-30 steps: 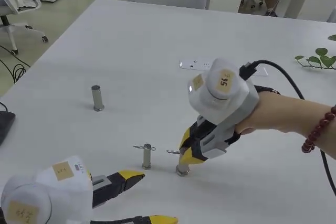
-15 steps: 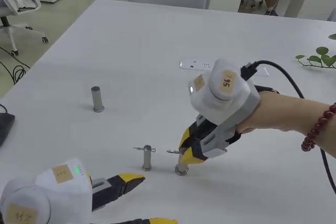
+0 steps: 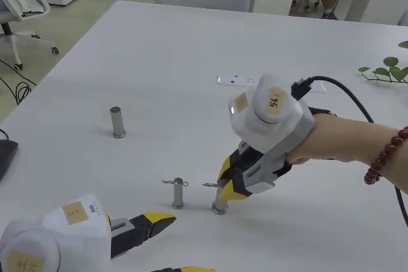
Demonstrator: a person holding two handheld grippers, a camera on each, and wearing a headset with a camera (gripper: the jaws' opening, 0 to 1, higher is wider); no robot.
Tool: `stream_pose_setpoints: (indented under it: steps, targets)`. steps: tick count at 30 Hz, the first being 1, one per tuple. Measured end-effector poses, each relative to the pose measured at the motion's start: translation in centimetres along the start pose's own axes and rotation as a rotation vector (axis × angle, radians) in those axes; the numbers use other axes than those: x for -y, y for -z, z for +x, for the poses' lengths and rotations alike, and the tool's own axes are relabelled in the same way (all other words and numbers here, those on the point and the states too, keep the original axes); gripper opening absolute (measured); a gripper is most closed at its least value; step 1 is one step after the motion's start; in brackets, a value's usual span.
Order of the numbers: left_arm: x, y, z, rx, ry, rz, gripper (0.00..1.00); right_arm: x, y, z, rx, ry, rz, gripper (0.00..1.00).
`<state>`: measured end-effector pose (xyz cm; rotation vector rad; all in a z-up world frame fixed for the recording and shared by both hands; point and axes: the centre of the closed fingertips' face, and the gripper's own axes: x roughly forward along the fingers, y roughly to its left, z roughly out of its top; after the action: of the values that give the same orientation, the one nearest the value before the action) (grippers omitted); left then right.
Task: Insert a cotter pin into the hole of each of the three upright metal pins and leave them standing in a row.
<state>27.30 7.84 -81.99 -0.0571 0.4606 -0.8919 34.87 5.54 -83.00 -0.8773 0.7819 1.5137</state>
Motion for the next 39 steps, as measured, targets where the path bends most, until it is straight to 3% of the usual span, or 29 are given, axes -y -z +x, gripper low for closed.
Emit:
stream_pose_setpoints:
  steps: [9, 19, 32, 39]
  targets:
    - [0.0, 0.0, -0.3, -0.001, -0.001, 0.004, 0.58, 0.0, -0.3, -0.3, 0.046, -0.008, 0.066, 0.19]
    - [-0.1, -0.3, -0.5, 0.003, -0.005, 0.005, 0.59, -0.5, -0.6, -0.9, 0.079, 0.005, 0.186, 0.31]
    - [-0.1, -1.2, -1.2, 0.017, -0.021, 0.007, 0.63, -1.1, -0.9, -2.7, 0.146, 0.057, 0.29, 0.5]
    - [-0.1, -1.5, -1.8, 0.019, -0.033, 0.007, 0.65, -1.8, -1.1, -4.1, 0.218, 0.099, 0.356, 0.59]
